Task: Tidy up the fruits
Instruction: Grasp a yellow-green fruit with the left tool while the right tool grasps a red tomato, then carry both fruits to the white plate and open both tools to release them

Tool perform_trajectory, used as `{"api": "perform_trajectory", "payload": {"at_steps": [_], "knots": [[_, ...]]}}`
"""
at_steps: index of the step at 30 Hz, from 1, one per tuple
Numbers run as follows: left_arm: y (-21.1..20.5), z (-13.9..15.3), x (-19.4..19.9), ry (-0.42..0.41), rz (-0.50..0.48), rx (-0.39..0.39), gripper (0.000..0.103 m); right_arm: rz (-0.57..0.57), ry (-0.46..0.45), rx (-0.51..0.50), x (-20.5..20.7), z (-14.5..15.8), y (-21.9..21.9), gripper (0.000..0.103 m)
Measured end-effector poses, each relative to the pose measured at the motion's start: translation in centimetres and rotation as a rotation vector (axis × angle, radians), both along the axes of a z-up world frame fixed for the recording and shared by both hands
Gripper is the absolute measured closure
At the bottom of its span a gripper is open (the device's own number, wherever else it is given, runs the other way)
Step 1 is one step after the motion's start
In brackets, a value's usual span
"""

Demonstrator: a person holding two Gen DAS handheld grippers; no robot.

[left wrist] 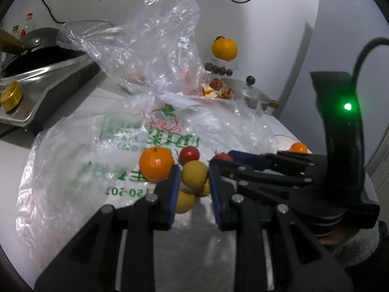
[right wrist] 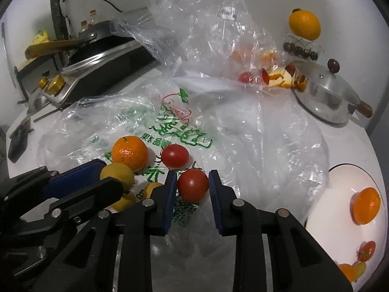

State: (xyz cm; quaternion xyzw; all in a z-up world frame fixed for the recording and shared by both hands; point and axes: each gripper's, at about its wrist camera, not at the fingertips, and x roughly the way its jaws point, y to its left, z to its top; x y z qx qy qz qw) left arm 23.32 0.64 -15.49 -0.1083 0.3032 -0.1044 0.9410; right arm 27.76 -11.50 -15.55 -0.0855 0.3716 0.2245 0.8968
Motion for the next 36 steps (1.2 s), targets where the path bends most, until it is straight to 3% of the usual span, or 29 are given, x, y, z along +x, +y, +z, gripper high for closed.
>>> {"api": "perform_trajectory", "payload": {"at_steps": [23,36], "knots": [[-2.6,3.5,-4.3,-0.083,0.022,0.060,0.078,0.020,-0.137,0.077,-6.3,4.6,-3.2,0.074],[-6.0,7.0,-8.4,-0.193,-0.007,0.100,0.078,-0.004,-0.223,0.102,-10.9,6.8,-6.5,0.074]]}}
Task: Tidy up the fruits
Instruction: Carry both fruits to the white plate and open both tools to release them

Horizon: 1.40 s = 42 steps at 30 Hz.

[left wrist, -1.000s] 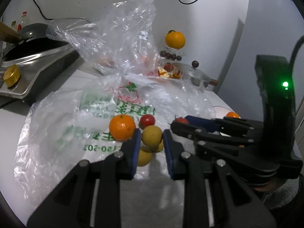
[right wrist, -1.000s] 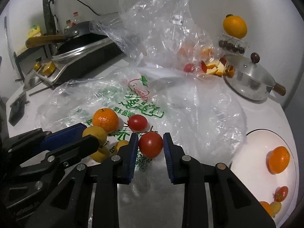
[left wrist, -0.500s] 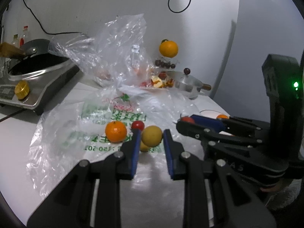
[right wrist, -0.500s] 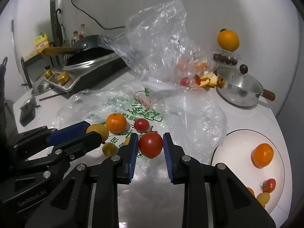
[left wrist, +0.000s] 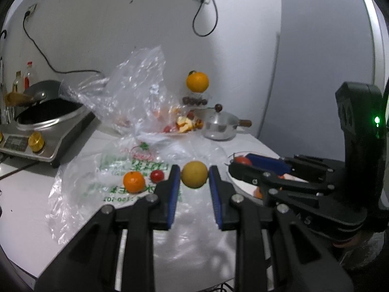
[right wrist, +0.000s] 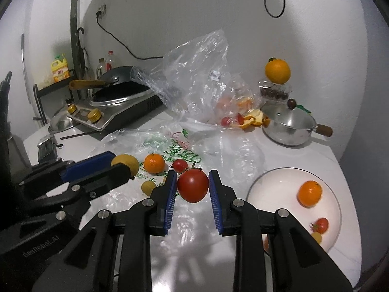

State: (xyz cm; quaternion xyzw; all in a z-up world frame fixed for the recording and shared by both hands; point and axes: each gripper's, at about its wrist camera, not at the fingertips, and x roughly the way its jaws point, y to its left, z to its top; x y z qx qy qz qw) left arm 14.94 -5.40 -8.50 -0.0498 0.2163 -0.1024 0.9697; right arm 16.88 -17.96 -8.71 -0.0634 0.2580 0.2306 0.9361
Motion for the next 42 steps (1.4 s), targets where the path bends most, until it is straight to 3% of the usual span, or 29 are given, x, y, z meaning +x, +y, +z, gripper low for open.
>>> {"api": "perform_trajectory", "payload": {"at_steps": [12,23,33,42], "knots": [[-3.7,2.2,-2.1,-0.084,-0.041,0.009,0.078,-0.049,-0.083,0.023,-3.6,1.8,-3.9,0.075],[-7.1,1.8,-0.7,-0.086,-0.088,0.047,0.078,-0.098,-0.112,0.033,-4.0,1.7,-7.6,0.074],[-10.2,-0.2,1.8,-0.031,-0.122,0.088,0.078,-0.136,-0.077,0.050,-2.6,-0.1,-11.4,0.074],[-10.4,-3.7,4.4,0.070,-0.113,0.094,0.078,-0.202,-0.026,0.073,-0.5,-3.8,-14.4,0.074]]}}
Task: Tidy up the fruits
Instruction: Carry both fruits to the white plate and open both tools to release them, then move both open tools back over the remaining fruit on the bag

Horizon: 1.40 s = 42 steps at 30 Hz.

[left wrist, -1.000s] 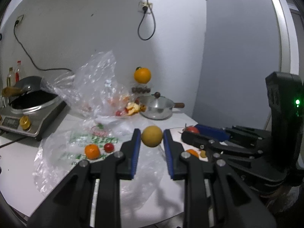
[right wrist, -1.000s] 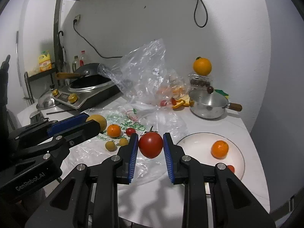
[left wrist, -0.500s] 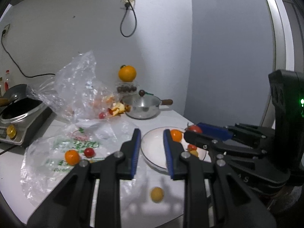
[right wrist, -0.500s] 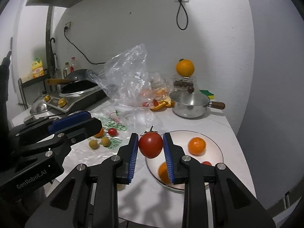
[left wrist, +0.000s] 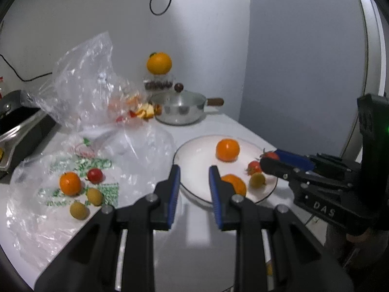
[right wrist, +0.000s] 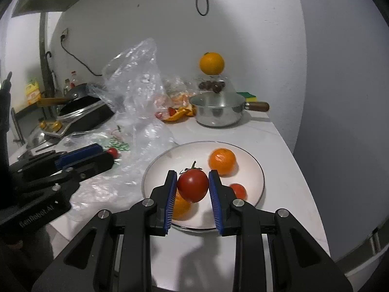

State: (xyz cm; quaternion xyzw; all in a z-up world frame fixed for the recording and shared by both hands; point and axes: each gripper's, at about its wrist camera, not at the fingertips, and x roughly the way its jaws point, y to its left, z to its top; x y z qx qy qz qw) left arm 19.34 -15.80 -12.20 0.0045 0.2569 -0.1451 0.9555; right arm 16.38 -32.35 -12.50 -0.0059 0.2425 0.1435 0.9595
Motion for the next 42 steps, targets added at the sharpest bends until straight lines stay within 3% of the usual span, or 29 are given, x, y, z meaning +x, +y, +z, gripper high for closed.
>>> {"api": "perform_trajectory", "payload": {"at_steps": [3,6,8,10,15,18,19,20,24,42], "knots": [[0.1,-0.9,0.6,0.049,-0.009,-0.031,0.078,-0.020,-0.032,-0.020,0.7,-0.9,0.0,0.074],[0.3,-1.1,0.6,0.059,-0.020,-0.031,0.077,-0.024,-0.004,-0.025,2.0,-2.1,0.6,0.074],[0.8,-1.1,0.5,0.058,-0.018,-0.043,0.077,-0.017,0.001,-0.005,2.3,-2.3,0.5,0.069],[1.0,-1.5,0.6,0.077,-0.019,-0.051,0.076,-0.003,-0.004,-0.014,2.5,-2.5,0.5,0.055],[1.1,-1.2,0.3,0.065,-0.020,-0.046,0.073,-0.038,-0.033,0.012,1.6,-1.9,-1.2,0.053],[1.6,-1.1,0.0,0.063,-0.009,-0.031,0.060,-0.080,-0.050,0.034,0.4,-1.5,-1.5,0.051],[1.6,-1.1,0.0,0.064,-0.005,-0.025,0.049,-0.096,-0.061,0.045,-0.2,-1.4,-1.4,0.051],[1.8,-1.2,0.0,0.065,0.000,-0.021,0.048,-0.109,-0.065,0.063,-0.8,-1.4,-1.3,0.051],[2.3,-1.3,0.3,0.076,0.017,0.010,0.048,-0.088,-0.051,0.157,-3.1,-2.2,0.1,0.051],[6.7,-0.1,-0.7,0.014,0.104,0.029,0.047,-0.028,-0.037,0.099,-4.0,-2.1,3.7,0.051]]}}
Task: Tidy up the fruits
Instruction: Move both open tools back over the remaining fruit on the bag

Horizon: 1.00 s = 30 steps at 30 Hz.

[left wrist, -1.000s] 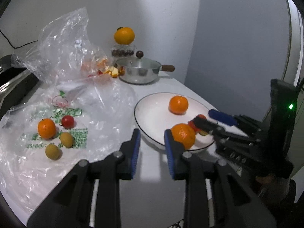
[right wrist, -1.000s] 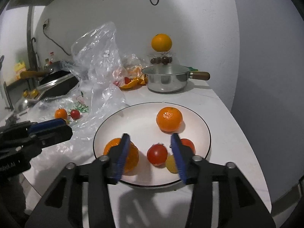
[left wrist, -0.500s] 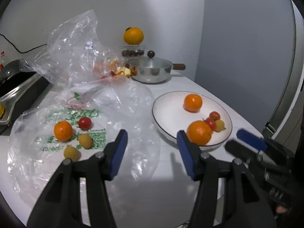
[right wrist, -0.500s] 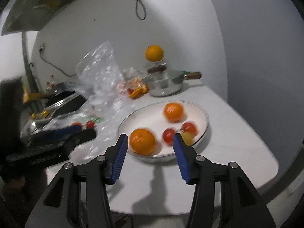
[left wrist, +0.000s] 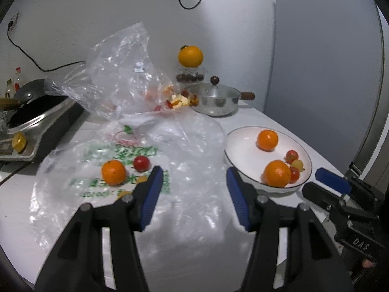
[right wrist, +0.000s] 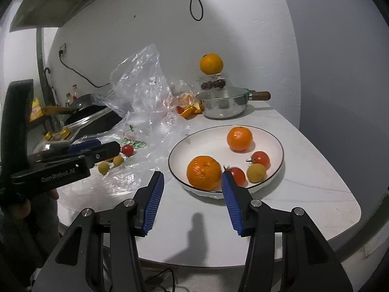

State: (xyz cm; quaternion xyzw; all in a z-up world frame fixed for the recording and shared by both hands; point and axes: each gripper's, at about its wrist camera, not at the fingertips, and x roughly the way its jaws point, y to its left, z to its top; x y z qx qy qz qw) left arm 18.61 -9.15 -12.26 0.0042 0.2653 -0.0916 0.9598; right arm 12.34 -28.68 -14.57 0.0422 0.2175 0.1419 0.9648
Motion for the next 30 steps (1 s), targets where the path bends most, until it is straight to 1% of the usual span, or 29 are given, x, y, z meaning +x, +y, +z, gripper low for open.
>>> {"api": "perform_trajectory", "payload": {"at_steps": [6,18,30], "knots": [[2.4,-0.1,-0.3,-0.004,0.041,-0.020,0.047,0.029,-0.009,-0.036,0.2,0.7,1.9,0.051],[7.5,-1.0,-0.5,0.007,0.105,-0.009,0.047,0.090,0.004,-0.102,1.3,1.1,6.0,0.051],[10.8,-2.0,1.0,0.041,0.120,-0.031,0.047,0.175,0.046,-0.167,4.3,1.3,11.7,0.051]]}}
